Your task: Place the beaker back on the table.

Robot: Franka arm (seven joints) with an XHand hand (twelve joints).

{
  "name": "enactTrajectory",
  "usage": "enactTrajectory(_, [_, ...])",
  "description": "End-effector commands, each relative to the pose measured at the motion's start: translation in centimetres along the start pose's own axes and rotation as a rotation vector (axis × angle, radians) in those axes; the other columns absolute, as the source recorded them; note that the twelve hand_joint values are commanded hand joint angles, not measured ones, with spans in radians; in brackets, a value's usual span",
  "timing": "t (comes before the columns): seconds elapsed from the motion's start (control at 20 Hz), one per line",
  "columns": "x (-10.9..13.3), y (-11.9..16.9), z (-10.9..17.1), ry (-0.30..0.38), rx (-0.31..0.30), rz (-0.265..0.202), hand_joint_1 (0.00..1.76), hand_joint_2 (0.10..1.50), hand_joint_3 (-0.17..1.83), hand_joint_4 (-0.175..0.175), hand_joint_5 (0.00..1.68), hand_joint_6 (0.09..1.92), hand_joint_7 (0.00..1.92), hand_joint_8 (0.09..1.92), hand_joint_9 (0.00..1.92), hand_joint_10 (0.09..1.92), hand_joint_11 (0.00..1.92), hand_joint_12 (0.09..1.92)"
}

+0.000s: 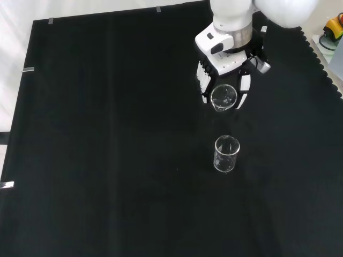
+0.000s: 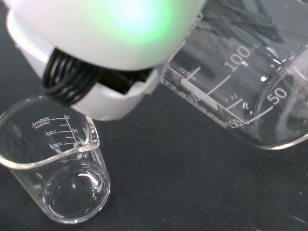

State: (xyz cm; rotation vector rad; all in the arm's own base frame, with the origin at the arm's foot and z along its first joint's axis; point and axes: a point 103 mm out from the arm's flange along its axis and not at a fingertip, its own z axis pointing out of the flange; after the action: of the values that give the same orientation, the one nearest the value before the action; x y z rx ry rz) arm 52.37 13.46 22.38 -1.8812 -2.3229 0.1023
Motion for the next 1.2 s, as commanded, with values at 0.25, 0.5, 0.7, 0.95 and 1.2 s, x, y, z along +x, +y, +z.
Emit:
enactTrajectory(0.25, [-2.0, -0.5, 1.2, 0.109, -0.098, 0.044, 1.44, 0.60, 0.63, -0.175, 1.39, 0.41, 1.51, 0.36, 1.41, 0.32, 1.27, 0.79])
enactTrajectory(0.5, [-2.8, -0.6, 2.4, 0.152, -0.130, 0.060, 1.44, 0.60, 0.63, -0.175, 1.39, 0.41, 1.51, 0.35, 1.41, 0.33, 1.27, 0.79])
enactTrajectory(0.7, [-3.2, -0.5, 3.4, 0.197, -0.143, 0.055, 1.44, 0.60, 0.63, -0.175, 1.39, 0.41, 1.51, 0.35, 1.41, 0.33, 1.27, 0.79])
enactTrajectory(0.95, [-3.7, -0.5, 4.4, 0.237, -0.147, 0.054, 1.44, 0.60, 0.63, -0.175, 1.39, 0.41, 1.51, 0.35, 1.41, 0.34, 1.26, 0.79])
enactTrajectory(1.2, [-3.8, -0.7, 5.5, 0.301, -0.168, 0.050, 1.44, 0.60, 0.63, -0.175, 1.39, 0.41, 1.51, 0.35, 1.41, 0.34, 1.26, 0.79])
